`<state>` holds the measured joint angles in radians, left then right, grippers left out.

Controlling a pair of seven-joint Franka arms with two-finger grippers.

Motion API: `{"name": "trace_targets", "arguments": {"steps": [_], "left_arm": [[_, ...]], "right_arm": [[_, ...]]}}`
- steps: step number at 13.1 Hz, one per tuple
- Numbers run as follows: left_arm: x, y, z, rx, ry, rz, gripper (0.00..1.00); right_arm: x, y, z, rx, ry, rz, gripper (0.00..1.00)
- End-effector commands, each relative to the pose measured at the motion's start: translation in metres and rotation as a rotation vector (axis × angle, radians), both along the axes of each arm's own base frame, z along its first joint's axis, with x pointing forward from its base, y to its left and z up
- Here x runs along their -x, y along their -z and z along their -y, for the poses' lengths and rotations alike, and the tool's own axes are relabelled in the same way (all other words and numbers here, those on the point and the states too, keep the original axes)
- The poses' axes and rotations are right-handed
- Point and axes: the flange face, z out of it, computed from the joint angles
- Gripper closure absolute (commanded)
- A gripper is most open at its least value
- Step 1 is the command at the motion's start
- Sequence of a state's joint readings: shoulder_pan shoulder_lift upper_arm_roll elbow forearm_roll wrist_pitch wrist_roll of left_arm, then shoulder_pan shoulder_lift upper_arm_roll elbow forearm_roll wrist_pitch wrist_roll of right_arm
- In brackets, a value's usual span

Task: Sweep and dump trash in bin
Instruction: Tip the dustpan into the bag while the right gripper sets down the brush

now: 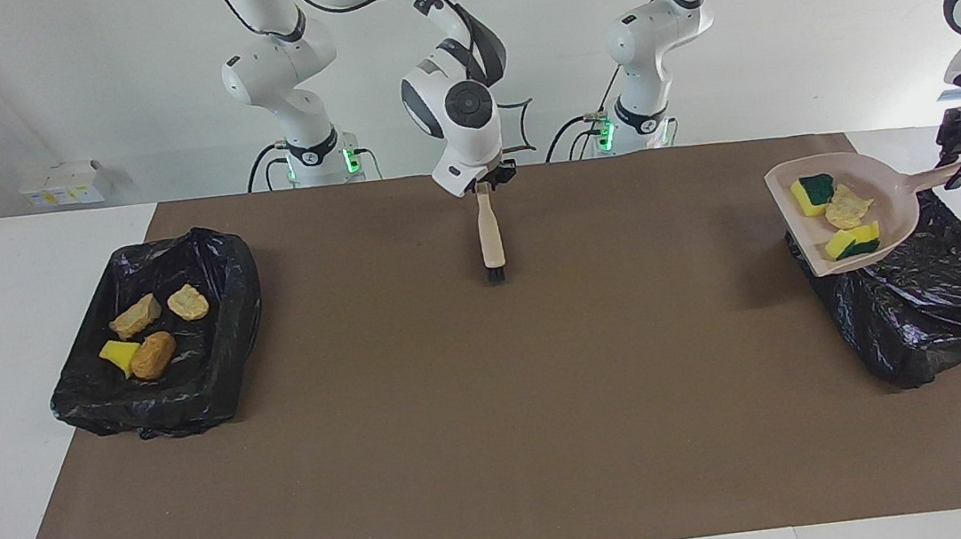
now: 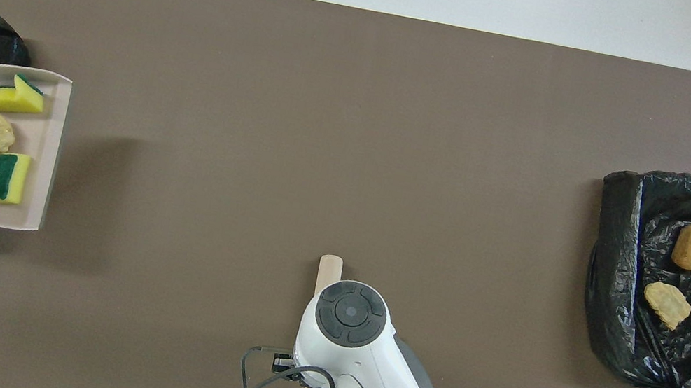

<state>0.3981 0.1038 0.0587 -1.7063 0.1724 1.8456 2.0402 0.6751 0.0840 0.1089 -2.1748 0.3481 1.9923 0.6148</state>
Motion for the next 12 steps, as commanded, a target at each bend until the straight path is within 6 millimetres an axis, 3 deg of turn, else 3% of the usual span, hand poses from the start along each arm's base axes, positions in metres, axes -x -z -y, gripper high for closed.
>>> {"name": "trace_targets", "arguments": {"steps": [1, 4, 6, 9, 12], "left_arm": [[-0.010, -0.014, -0.024, -0.119, 0.017, -0.013, 1.00], [-0.017, -0.023, -0.037, -0.284, -0.032, -0.007, 1.00], [-0.026, -0.030, -0.035, -0.399, -0.076, 0.062, 1.00], [-0.033, -0.027, -0.028, -0.507, -0.124, 0.090, 1.00], [-0.038, -0.020, -0.008, -0.635, -0.123, 0.112, 1.00]], "right_arm": [[-0.009, -0.016, -0.005, -0.035, -0.006, 0.044, 0.00], [-0.027, -0.040, 0.003, -0.063, 0.017, 0.089, 0.00], [-0.043, -0.055, 0.023, -0.063, 0.045, 0.120, 0.00], [-0.078, -0.095, 0.085, -0.062, 0.082, 0.165, 0.00], [-0.104, -0.136, 0.160, -0.047, -0.021, 0.122, 0.00]]}}
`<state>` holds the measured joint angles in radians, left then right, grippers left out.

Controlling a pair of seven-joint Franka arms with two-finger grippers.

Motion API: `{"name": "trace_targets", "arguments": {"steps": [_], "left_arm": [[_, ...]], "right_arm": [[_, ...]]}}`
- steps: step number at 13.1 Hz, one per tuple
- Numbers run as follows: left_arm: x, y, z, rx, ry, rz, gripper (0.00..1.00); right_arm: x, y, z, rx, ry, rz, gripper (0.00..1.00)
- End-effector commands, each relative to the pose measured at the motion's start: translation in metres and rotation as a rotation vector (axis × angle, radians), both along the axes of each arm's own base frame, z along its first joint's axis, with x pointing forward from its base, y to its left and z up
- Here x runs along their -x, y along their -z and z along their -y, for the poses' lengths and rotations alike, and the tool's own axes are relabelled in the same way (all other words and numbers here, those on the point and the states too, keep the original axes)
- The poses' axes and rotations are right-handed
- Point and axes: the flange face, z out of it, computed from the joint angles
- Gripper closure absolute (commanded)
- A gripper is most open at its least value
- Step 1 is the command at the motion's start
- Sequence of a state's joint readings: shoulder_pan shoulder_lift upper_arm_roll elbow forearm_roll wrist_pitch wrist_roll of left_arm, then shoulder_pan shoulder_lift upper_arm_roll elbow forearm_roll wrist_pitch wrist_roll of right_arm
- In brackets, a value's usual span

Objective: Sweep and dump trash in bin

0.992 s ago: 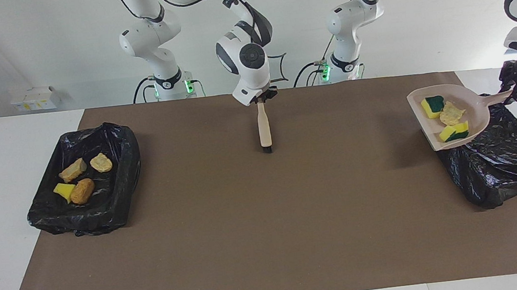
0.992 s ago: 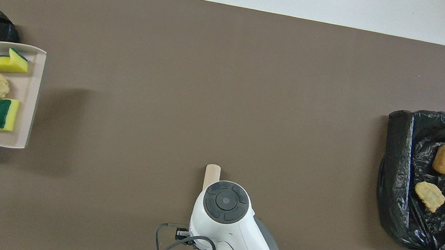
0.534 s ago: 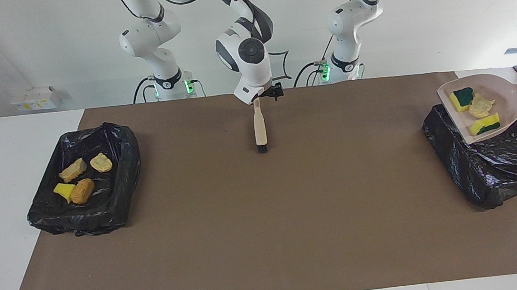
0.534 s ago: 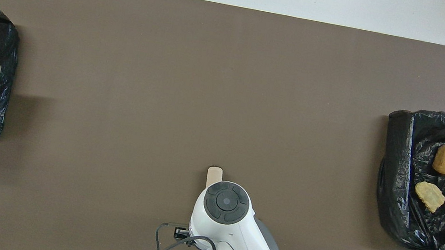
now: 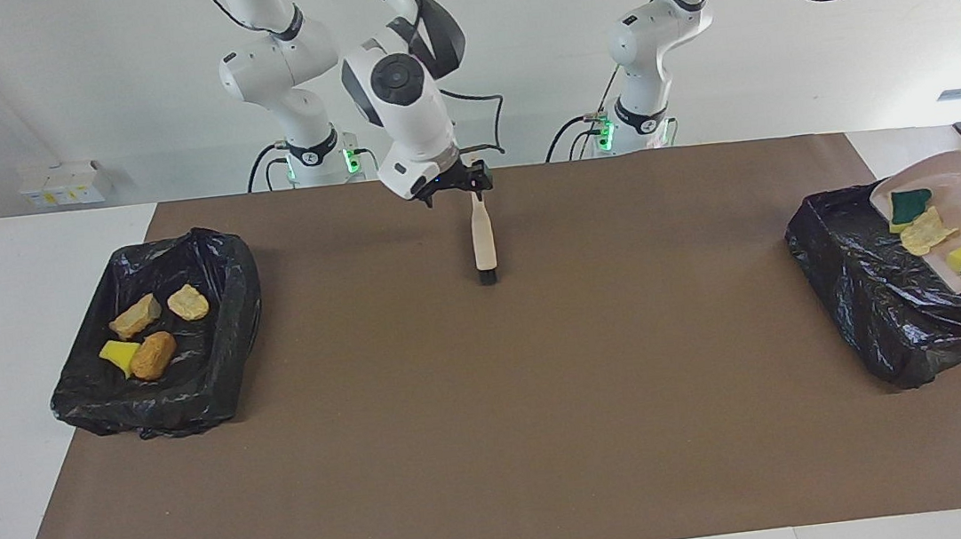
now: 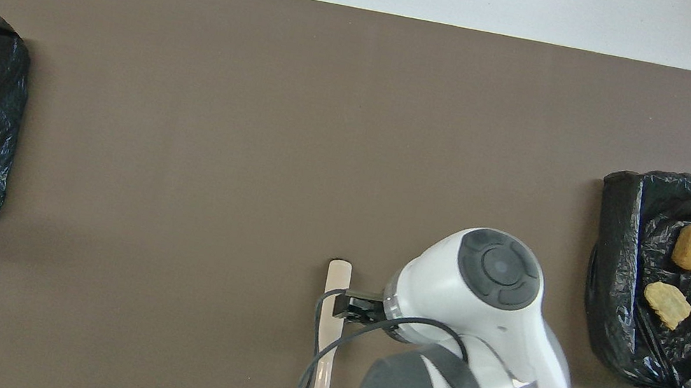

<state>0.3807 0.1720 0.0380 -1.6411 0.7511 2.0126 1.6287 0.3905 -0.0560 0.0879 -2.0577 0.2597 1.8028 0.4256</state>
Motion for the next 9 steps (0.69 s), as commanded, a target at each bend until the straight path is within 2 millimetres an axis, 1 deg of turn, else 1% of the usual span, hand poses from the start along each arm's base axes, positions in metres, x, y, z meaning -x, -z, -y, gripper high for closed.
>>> {"name": "trace_targets", "arguments": {"steps": [1, 2, 3, 4, 5, 6, 7, 8, 9], "left_arm": [[-0.007, -0.003, 0.020, -0.098, 0.023, 0.006, 1.00], [-0.010, -0.009, 0.028, -0.130, 0.039, -0.005, 1.00], [-0.008, -0.022, 0.030, -0.150, 0.033, 0.000, 1.00], [-0.008, -0.030, 0.036, -0.165, 0.034, -0.003, 1.00], [-0.006, -0.047, 0.046, -0.202, 0.049, 0.007, 1.00], [-0.004, -0.059, 0.053, -0.236, 0.062, 0.010, 1.00], [-0.004, -0.065, 0.061, -0.256, 0.069, 0.005, 1.00], [-0.003, -0.071, 0.067, -0.280, 0.075, 0.000, 1.00], [-0.001, -0.076, 0.072, -0.293, 0.072, -0.006, 1.00]], "right_arm": [[-0.014, -0.039, 0.066, 0.023, -0.053, 0.032, 0.00], [-0.023, -0.042, 0.104, 0.034, -0.080, 0.046, 0.00], [-0.036, -0.036, 0.141, 0.039, -0.124, 0.074, 0.00], [-0.053, -0.034, 0.174, 0.041, -0.180, 0.135, 0.00], [-0.064, -0.031, 0.212, 0.062, -0.231, 0.172, 0.00], [-0.072, -0.030, 0.247, 0.088, -0.263, 0.203, 0.00], [-0.079, -0.031, 0.270, 0.105, -0.269, 0.237, 0.00], [-0.083, -0.032, 0.286, 0.118, -0.245, 0.258, 0.00], [-0.089, -0.033, 0.297, 0.123, -0.222, 0.272, 0.00]]}}
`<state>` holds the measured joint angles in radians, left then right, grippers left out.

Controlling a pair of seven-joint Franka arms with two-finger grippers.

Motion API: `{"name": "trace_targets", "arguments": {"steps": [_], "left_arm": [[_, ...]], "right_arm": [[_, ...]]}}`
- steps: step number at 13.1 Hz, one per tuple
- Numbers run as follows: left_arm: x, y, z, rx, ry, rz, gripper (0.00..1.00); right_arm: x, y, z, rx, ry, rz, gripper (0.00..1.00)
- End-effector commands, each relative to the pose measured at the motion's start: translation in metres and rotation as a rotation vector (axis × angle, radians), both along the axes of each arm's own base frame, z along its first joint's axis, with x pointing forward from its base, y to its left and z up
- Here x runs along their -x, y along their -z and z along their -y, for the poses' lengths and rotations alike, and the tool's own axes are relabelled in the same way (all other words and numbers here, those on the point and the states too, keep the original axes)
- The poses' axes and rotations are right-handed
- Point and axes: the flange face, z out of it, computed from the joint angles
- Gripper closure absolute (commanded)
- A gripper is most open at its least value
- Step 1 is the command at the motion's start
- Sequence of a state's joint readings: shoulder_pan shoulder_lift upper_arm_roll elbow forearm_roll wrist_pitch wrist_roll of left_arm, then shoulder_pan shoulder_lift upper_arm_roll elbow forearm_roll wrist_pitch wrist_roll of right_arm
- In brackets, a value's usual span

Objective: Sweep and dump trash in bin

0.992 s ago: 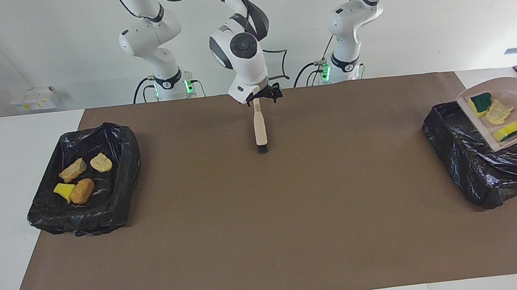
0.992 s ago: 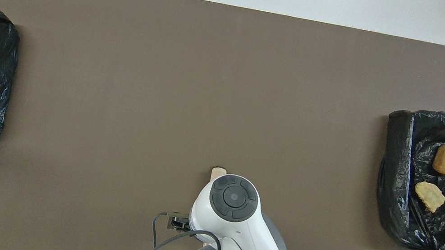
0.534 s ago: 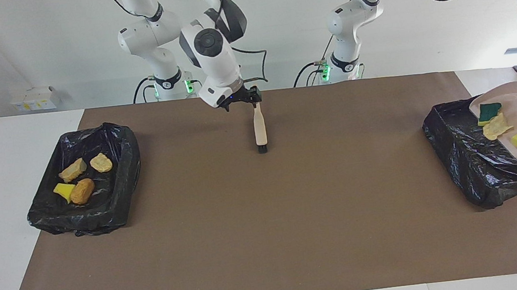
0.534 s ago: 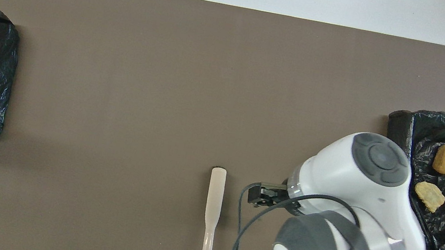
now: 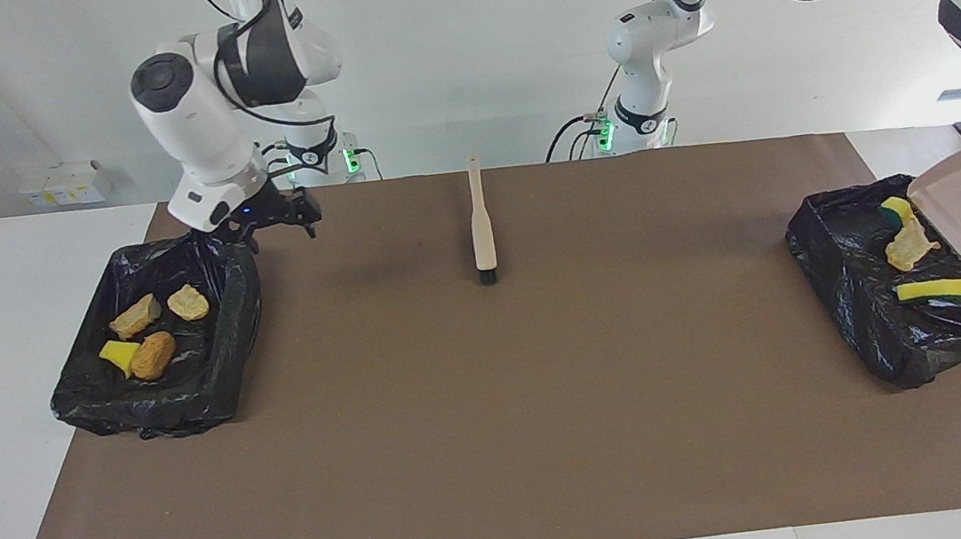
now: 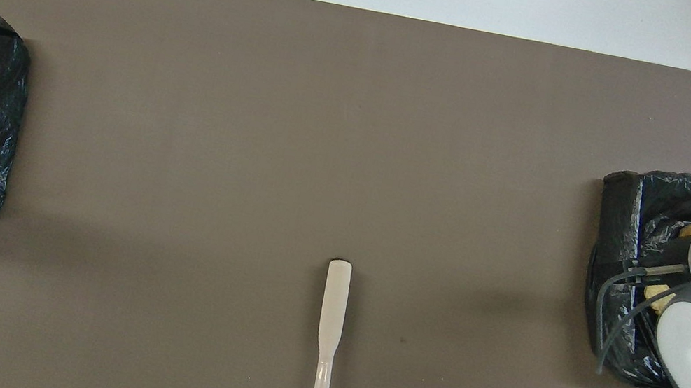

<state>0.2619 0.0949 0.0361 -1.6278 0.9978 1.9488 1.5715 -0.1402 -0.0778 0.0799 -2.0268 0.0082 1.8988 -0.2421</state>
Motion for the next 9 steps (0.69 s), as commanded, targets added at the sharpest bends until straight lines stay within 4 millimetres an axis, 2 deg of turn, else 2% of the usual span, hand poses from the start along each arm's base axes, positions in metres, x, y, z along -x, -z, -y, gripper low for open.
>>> {"name": "trace_targets", "arguments": {"steps": [1, 2, 4, 7, 9], "left_arm": [[0.007, -0.016, 0.014, -0.044, -0.020, -0.007, 1.00], [0.007, -0.022, 0.016, -0.038, -0.025, 0.000, 1.00], [0.013, -0.034, 0.013, 0.026, -0.099, 0.010, 1.00], [0.028, -0.031, 0.023, 0.219, -0.187, 0.012, 1.00], [0.036, -0.023, 0.033, 0.336, -0.224, 0.007, 1.00]], "right_arm": [[-0.016, -0.007, 0.031, 0.024, 0.032, 0.042, 0.00], [-0.025, -0.016, 0.047, 0.025, 0.060, 0.062, 0.00], [-0.035, -0.047, 0.053, 0.029, 0.146, 0.099, 0.00], [-0.029, -0.101, 0.021, 0.059, 0.230, 0.083, 0.00], [-0.014, -0.136, 0.008, 0.073, 0.246, 0.073, 0.00]]}}
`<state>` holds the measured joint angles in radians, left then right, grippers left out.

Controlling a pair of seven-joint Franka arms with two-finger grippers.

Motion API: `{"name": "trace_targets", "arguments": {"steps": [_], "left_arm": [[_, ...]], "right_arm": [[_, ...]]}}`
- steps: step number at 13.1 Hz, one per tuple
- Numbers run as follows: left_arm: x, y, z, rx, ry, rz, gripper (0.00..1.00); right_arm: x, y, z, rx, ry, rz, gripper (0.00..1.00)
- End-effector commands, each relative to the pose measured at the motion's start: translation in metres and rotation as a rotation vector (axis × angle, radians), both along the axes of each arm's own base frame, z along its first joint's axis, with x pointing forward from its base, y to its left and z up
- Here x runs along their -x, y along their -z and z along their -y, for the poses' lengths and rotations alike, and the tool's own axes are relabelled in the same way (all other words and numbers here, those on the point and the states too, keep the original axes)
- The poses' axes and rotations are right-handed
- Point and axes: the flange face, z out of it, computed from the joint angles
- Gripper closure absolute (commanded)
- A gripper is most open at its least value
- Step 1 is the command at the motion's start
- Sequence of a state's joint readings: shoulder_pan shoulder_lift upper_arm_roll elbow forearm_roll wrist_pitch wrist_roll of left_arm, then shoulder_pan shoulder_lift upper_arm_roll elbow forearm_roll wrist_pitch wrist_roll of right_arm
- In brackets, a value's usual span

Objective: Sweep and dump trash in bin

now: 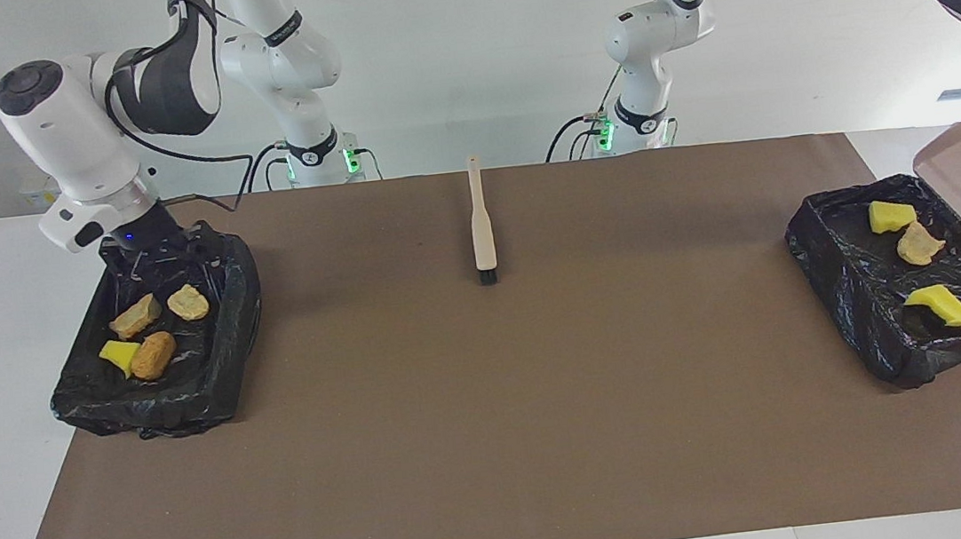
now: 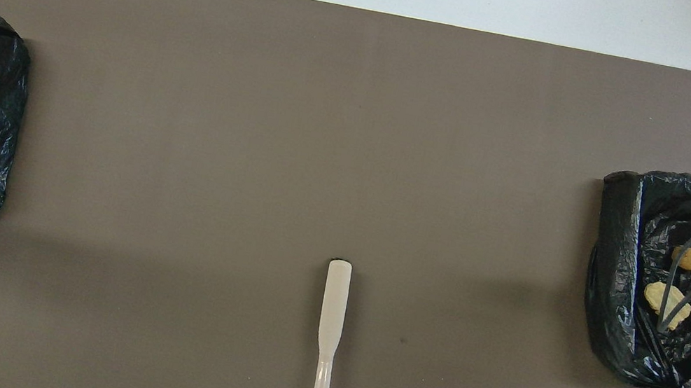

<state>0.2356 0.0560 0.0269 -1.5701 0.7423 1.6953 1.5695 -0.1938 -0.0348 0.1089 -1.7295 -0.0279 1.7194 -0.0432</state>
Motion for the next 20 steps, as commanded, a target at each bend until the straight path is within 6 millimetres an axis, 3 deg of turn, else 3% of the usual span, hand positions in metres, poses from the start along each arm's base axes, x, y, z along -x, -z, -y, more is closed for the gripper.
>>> {"name": "trace_targets", "arguments": {"steps": [1, 3, 4, 6, 10, 13, 15, 18, 20], "left_arm": [[0.009, 0.004, 0.024, 0.146, -0.038, 0.005, 1.00], [0.013, 0.015, 0.048, 0.245, -0.106, 0.036, 1.00], [0.017, 0.017, 0.062, 0.285, -0.132, 0.060, 1.00], [0.022, 0.037, 0.111, 0.335, -0.171, 0.079, 1.00], [0.032, 0.060, 0.257, 0.372, -0.278, 0.189, 1.00], [0.043, 0.068, 0.337, 0.435, -0.431, 0.267, 1.00], [0.048, 0.075, 0.375, 0.468, -0.572, 0.320, 1.00], [0.029, 0.108, 0.411, 0.551, -0.752, 0.367, 1.00], [0.016, 0.133, 0.449, 0.637, -0.860, 0.383, 1.00]], "right_arm": [[0.018, -0.052, -0.009, 0.030, 0.039, -0.002, 0.00], [0.033, -0.092, -0.001, 0.022, 0.051, -0.019, 0.00], [0.035, -0.098, 0.005, 0.009, 0.063, -0.010, 0.00], [0.038, -0.079, 0.010, 0.002, 0.083, -0.045, 0.00], [0.036, -0.079, -0.001, 0.004, 0.058, -0.037, 0.00], [0.036, -0.079, -0.003, 0.002, 0.050, -0.036, 0.00], [0.036, -0.079, -0.003, 0.002, 0.053, -0.036, 0.00], [0.036, -0.079, -0.001, 0.011, 0.058, -0.035, 0.00], [0.035, -0.078, -0.001, 0.009, 0.058, -0.039, 0.00]]}}
